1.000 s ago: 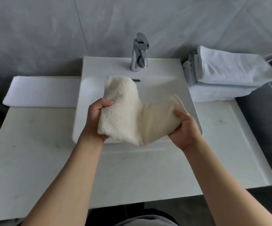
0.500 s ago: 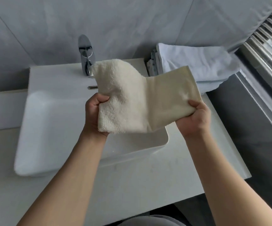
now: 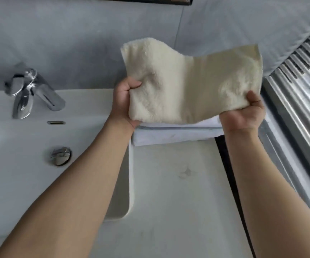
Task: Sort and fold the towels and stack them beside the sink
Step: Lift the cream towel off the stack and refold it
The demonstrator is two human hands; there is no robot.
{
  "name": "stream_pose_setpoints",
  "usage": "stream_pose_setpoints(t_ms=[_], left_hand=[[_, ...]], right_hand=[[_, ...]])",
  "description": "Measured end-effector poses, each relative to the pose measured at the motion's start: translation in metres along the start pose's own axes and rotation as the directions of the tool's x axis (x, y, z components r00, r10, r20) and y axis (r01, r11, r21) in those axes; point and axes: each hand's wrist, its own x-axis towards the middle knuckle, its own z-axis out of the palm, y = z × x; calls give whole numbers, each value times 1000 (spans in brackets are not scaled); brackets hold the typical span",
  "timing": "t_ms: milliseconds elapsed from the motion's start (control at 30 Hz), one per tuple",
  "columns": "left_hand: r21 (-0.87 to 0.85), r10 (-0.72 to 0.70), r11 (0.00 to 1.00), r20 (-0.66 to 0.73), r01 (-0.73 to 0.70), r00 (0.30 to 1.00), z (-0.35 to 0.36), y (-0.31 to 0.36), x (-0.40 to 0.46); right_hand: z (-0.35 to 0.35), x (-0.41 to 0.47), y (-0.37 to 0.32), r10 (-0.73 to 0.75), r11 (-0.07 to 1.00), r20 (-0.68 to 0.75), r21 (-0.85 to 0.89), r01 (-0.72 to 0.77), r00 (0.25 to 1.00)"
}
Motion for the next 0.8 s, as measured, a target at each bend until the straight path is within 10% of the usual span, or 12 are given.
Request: stream_pose_setpoints(t_ms=[300,700,800], left_hand=[[581,-84,721,-469,378,879,-1,-26,72],[885,371,439,-333,152,867,-18,-30,77],[971,519,153,-238,185,821,-16,-37,70]], right_hand=[[-43,57,-25,-70,907,-492,-393,-150,868],[-62,68,-4,-479,745,-403,-656,118,780],[-64,67,-6,-554,613,-366,-787,68,748]])
